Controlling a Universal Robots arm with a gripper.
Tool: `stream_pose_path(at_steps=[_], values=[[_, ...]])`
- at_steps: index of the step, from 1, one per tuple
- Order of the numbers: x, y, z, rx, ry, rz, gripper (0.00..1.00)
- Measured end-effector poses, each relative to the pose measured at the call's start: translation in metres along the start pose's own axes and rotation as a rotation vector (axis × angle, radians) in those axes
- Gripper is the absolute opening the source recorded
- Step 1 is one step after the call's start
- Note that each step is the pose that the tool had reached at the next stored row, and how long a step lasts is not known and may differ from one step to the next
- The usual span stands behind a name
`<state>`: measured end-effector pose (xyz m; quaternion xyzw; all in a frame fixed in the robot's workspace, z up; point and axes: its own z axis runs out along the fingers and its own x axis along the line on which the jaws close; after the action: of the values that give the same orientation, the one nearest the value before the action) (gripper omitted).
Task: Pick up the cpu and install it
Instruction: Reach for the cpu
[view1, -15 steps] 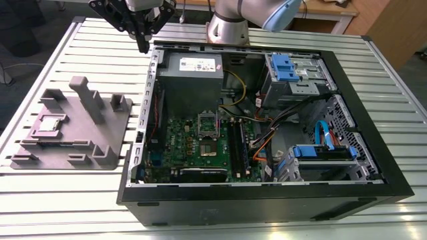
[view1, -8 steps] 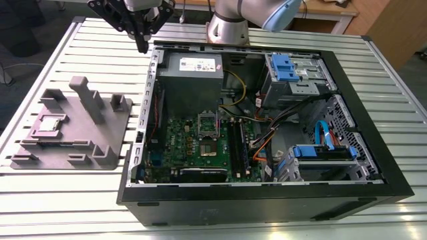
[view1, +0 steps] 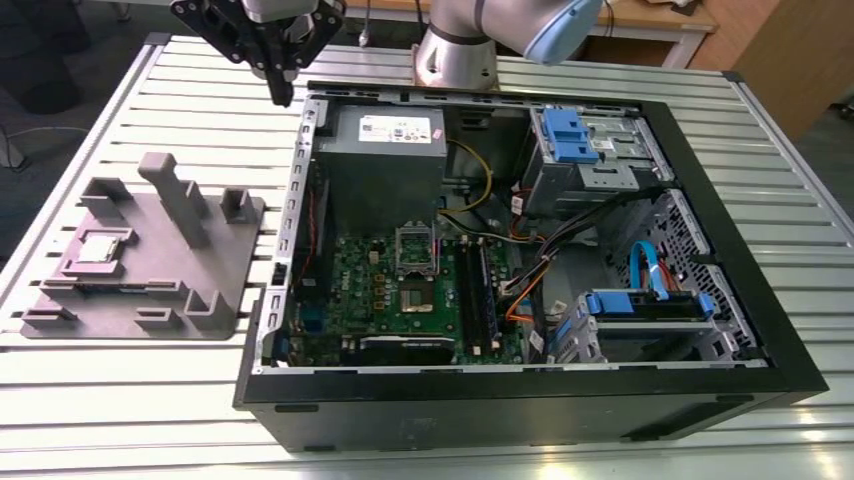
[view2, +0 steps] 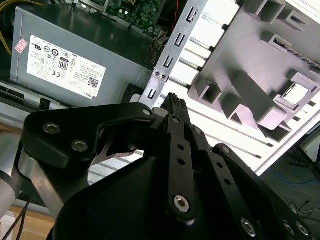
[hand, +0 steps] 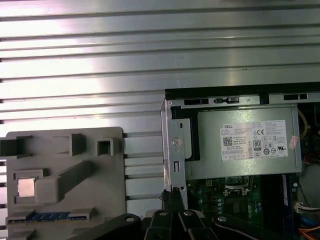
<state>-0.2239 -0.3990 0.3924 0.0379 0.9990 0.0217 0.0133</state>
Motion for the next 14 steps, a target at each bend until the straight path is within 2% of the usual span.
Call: stream_pose_path(at_steps=[14], values=[[0.0162,-0.0012,-0.0001,-0.0002,-0.0024,0.000,0.11]])
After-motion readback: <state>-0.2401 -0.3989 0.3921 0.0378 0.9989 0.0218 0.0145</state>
